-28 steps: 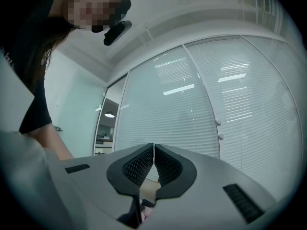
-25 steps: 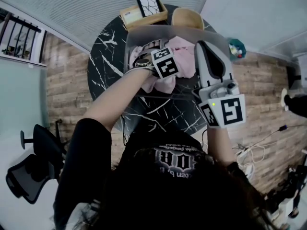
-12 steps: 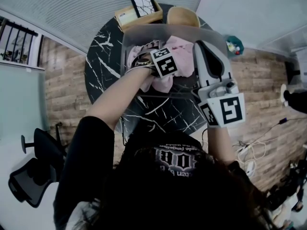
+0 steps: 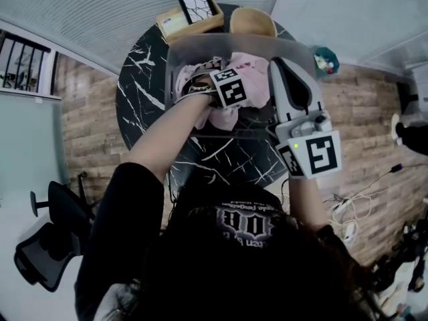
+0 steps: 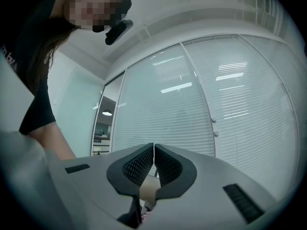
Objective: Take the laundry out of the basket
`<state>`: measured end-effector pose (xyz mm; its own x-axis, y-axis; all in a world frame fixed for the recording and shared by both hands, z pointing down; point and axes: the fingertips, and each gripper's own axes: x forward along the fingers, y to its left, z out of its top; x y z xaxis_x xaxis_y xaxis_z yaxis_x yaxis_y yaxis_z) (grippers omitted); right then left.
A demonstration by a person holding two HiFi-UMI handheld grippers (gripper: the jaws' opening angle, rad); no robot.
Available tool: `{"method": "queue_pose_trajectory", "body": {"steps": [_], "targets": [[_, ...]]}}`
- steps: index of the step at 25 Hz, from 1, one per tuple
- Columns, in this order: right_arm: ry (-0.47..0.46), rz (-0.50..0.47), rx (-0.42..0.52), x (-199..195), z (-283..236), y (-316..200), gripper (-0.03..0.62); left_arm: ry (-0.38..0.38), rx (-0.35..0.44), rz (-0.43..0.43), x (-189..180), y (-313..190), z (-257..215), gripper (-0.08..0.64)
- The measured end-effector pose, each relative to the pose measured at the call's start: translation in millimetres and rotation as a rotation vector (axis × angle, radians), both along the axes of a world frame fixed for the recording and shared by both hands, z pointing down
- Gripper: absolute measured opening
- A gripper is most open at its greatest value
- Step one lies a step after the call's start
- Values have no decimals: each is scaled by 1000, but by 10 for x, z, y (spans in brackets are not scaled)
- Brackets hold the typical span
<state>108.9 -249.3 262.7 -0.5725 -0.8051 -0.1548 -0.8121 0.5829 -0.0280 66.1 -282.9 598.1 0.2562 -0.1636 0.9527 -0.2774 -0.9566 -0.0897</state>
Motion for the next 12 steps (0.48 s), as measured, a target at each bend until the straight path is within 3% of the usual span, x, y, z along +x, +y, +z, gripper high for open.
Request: {"method": "queue_pose_trajectory", "body": {"steps": [12], "targets": [[2, 14, 1, 56, 12, -22, 29, -44, -13, 67, 0, 97, 88, 517]]}}
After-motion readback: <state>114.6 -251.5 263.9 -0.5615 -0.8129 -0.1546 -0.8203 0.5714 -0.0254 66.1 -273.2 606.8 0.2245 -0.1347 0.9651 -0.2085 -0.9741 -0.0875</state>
